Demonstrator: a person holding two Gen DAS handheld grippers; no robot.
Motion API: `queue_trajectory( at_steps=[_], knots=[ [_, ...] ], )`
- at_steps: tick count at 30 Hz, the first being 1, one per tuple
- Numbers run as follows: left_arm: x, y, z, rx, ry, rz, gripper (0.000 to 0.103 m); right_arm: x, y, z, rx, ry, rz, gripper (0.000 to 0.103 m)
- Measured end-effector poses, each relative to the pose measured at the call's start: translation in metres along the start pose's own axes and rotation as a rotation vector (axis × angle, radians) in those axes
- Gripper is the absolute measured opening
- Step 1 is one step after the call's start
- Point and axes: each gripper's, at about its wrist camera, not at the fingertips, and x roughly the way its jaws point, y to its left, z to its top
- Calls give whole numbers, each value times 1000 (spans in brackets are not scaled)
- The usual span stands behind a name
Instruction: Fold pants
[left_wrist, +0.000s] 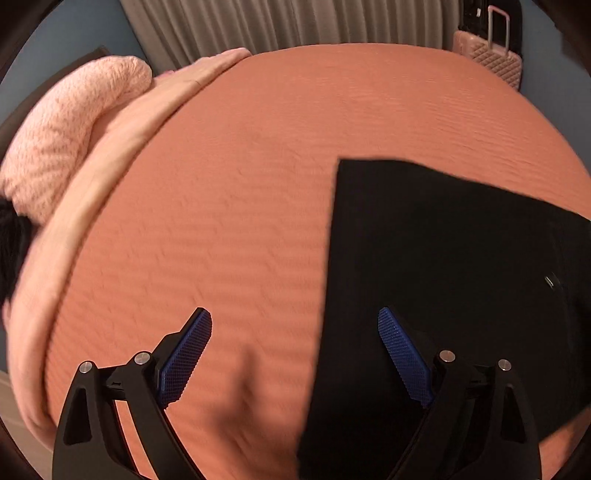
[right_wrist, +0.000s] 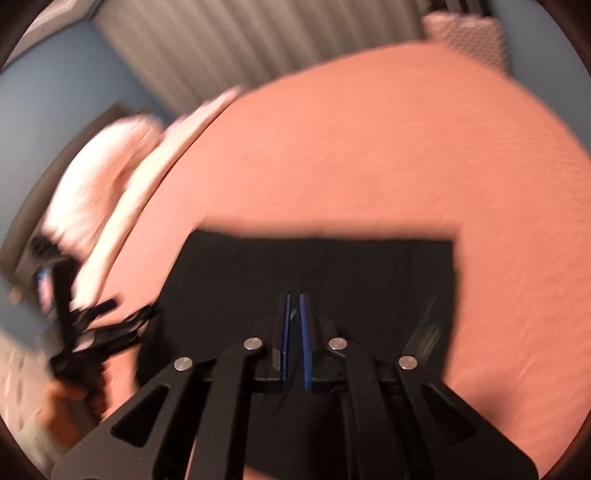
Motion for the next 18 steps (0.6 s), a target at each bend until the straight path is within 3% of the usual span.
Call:
queue_trajectory(
  at_steps=[1,2,4,5,7,8,9,11,12,15,16,18],
  knots=[
    [-4,-7,-12,10,7,-9,91,12,1,-17,-68,53,-81,3],
    [-6,-16,-25,35,2,19,94,4,-12,-35,-69,2,-90,0],
    [-7,-27,-41,66,-39,74,95,-14,-31,-37,103,-28,-102,0],
    [-8,-21,-40,57,-45,76,95,-30,-27,-37,146,-74,-93,7],
    [-9,-20,-38,35,-24,75,95,-33,-7,-36,17,-81,-91,5],
    [-7,-19,-37,33,-16,77,95,-22,-8,-43,-73,-19,-183,4],
    [-6,-19,-37,36,-10,80,95,-14,-19,-50,-81,9,-203,0],
    [-3,-16,-34,42,3,66,95,-32,-41,-54,70,-27,-130,0],
    [-4,-18,-34,44,8,68,95,-41,-40,-51,102,-37,-147,0],
    [-3,-12,-34,51,3,73,95,-50,18,-40,-54,-86,-165,6],
    [-1,-10,-32,47,2,73,95,-42,27,-37,-109,-72,-144,6],
    [-1,-7,-31,29,7,69,95,-7,32,-45,-156,14,-202,4]
  ],
)
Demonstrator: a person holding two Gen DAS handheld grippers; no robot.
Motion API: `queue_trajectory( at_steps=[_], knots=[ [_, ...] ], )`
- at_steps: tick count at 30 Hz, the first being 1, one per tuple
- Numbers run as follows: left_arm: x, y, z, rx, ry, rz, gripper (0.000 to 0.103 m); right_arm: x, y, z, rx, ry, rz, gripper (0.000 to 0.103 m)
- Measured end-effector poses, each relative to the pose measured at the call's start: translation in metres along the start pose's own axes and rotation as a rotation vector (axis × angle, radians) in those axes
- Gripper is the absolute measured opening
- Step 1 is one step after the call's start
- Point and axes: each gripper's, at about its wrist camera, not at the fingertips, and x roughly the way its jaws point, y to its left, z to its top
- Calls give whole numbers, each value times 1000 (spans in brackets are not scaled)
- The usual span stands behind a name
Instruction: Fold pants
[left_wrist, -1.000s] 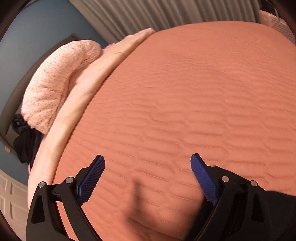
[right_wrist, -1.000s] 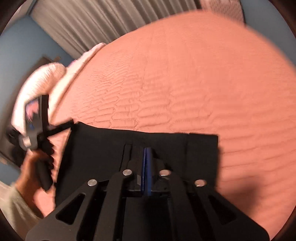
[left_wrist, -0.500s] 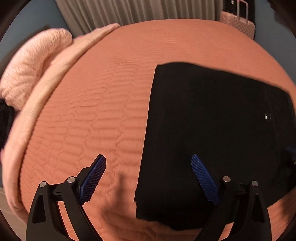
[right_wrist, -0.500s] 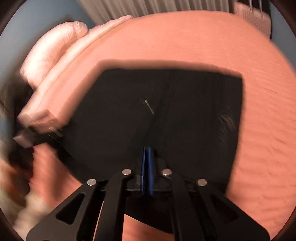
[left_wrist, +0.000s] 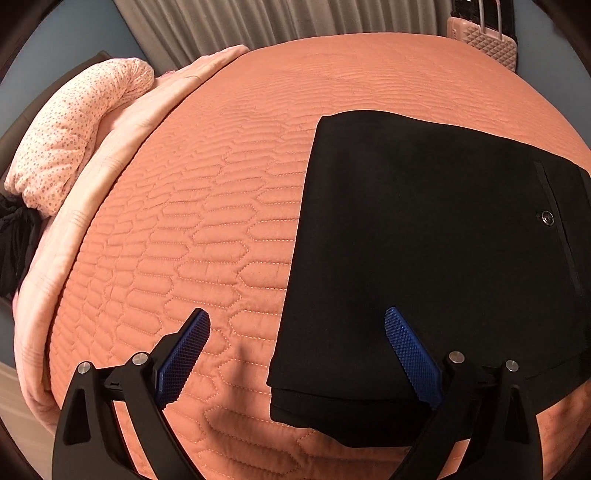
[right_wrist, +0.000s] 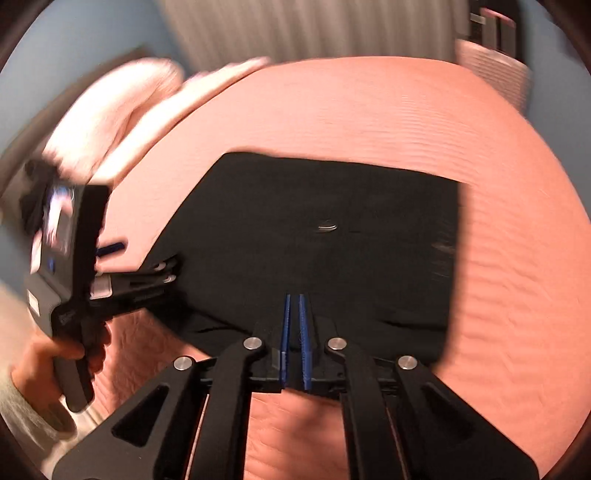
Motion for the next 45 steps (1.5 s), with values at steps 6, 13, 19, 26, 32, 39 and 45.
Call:
queue_trajectory(
  at_steps=[6,13,19,26,32,39,45],
  knots=[
    [10,20,4,-24,21,-53,98,-14,-76,-25,279,12,107,0],
    [1,28,-6,-20,-3,-67,98,-1,-14,68,148,-59,154,6],
    [3,39,-21,-77,18,-113,98,116,81,166,-34,29,282,6],
    [11,44,-20,-110,32,-177,98,136,41,224,139,-71,228,6],
    [15,52,-23,-169,47,-214,98,214,76,255,-26,104,160,0],
    [13,65,-20,-189,57,-273,98,109,63,182,-54,-4,230,7],
    [-8,87,-26,-185,27,-184,98,39,-32,36,146,4,77,4]
  ],
)
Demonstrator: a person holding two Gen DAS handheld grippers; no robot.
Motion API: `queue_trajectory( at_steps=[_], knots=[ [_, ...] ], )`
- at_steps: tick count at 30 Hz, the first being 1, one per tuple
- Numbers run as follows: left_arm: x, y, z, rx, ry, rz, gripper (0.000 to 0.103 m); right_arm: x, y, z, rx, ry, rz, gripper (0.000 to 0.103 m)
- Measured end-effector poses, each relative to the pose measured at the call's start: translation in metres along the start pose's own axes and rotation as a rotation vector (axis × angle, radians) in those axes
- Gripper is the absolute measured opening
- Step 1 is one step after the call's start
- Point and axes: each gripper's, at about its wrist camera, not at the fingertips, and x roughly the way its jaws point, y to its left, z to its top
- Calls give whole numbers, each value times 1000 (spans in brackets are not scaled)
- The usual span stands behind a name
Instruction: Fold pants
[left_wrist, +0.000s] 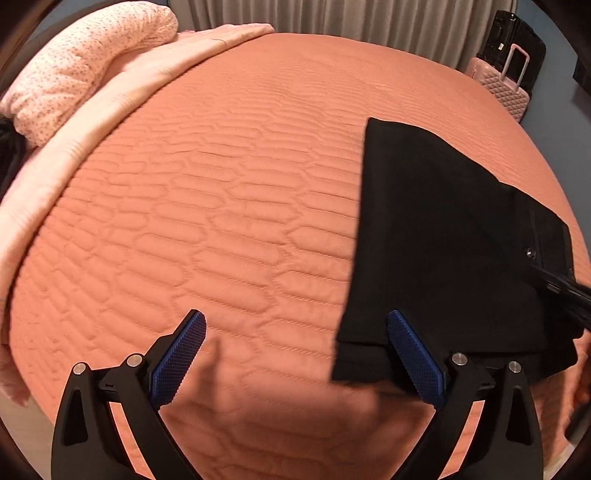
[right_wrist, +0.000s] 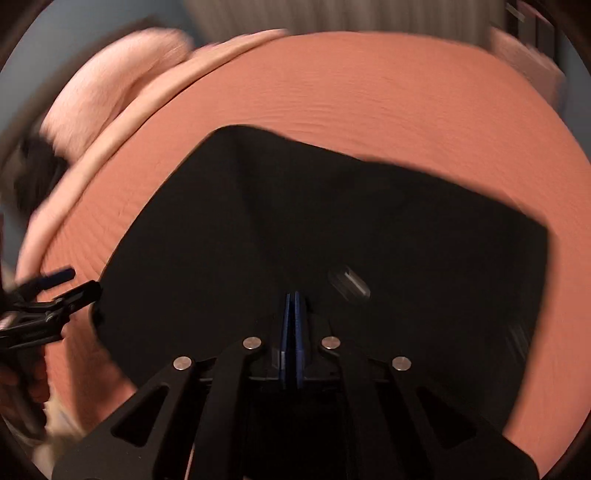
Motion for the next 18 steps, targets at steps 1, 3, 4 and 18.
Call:
queue_trajectory(
  at_steps=[1,3,4,18],
  knots=[
    [-4,3,-2,1,0,5,98,-20,-13,-9,28,-25,-38,5],
    [-9,3,-3,-11,-9,-6,98,-45,-40,-27,63,-52,-128,8],
    [-12,4,0,-15,-10,-29,98,-47,-53,-33,80,-48,-133,8],
    [50,-47,19,22,122,-293,96,7,-46,-42,310,-65,82,85]
  ],
)
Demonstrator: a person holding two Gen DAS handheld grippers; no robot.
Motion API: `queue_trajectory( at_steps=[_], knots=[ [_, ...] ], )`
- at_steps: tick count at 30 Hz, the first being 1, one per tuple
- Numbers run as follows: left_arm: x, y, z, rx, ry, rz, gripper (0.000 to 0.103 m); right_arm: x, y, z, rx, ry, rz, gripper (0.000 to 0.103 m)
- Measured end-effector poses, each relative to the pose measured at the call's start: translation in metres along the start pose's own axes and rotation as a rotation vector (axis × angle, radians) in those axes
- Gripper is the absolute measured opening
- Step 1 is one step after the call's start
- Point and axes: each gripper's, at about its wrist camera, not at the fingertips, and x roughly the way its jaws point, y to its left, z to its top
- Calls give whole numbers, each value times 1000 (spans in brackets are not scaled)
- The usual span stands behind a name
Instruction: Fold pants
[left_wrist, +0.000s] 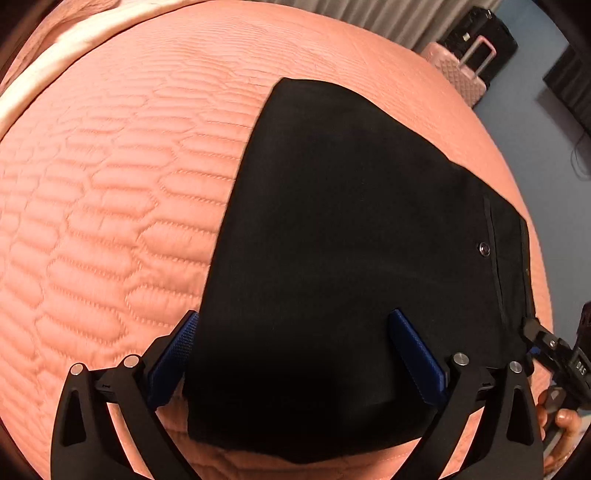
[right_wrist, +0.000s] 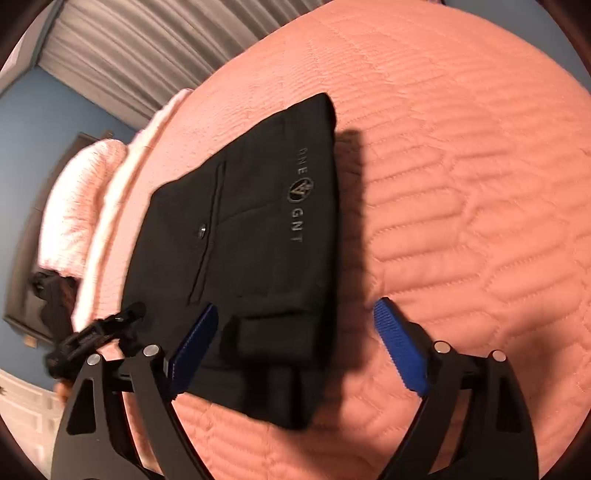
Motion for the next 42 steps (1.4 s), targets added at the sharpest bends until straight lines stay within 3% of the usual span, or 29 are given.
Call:
queue_trajectory(
  at_steps=[1,2,3,4,6,8,13,14,15,16,18,19,20,21,24,26,29,31,32,33,34,35,36,37,38,39,40,41,42],
  knots=[
    [0,-2,0,4,2,10,92,3,9,0,-36,6,-20,81],
    [-3,-6,-2,17,0,25,85,7,18,1,-81,24,-40,53],
    [-5,-8,-2,19,-3,31,72,9,20,3,-68,41,-15,40],
    [-9,-9,-3,23,-5,35,66,8,19,6,-47,50,5,35],
    [-22,-8,-6,22,-9,40,34,-3,24,8,-79,55,12,26],
    [-32,-7,-11,10,4,30,29,-21,20,7,-101,75,31,24],
    [-50,-15,-57,24,56,-1,29,-59,2,-13,-99,139,57,24],
    [-52,-17,-71,27,66,2,32,-59,-12,-17,-71,157,70,27],
    [-52,-19,-80,29,61,20,42,-55,-22,-19,-44,164,59,43],
    [-53,-19,-87,23,31,62,47,-56,-36,-19,0,154,69,47],
    [-67,-16,-85,9,-26,156,48,-71,-39,-16,48,98,42,47],
    [-79,-16,-80,18,-78,228,42,-83,-33,-13,27,48,-21,48],
    [-98,-20,-70,47,-159,309,41,-100,-14,-7,-45,-55,-118,48],
    [-109,-25,-60,72,-210,337,41,-108,3,-1,-96,-112,-133,44],
    [-119,-50,-16,145,-274,304,46,-105,53,28,-182,-172,-52,41],
    [-92,-74,16,192,-230,261,50,-76,81,46,-226,-158,6,40],
    [-18,-87,50,174,-87,255,51,-3,101,60,-256,-22,61,33],
    [34,-80,63,145,8,271,56,46,95,64,-293,71,-2,23],
    [32,-80,66,148,-22,272,57,56,75,69,-261,81,-30,0],
    [28,-81,69,173,-21,276,57,48,57,76,-154,57,8,0],
    [22,-82,73,190,-31,301,54,37,50,80,-97,20,-18,0],
    [10,-82,76,210,-84,360,52,23,52,87,-78,-41,-63,2],
    [5,-80,77,221,-124,398,51,14,65,90,-88,-84,-21,2],
    [6,-77,82,218,-130,416,51,19,80,89,-124,-58,53,2],
    [20,-74,87,197,-83,390,51,31,92,87,-178,-5,79,2],
    [35,-72,86,185,-32,369,57,50,102,84,-249,63,36,0],
    [47,-71,86,199,-27,403,60,66,101,81,-294,100,-58,0],
    [49,-72,87,223,-37,417,63,70,83,82,-267,82,-112,0],
    [45,-73,90,227,-37,405,64,57,66,86,-189,44,-101,0]
  ],
)
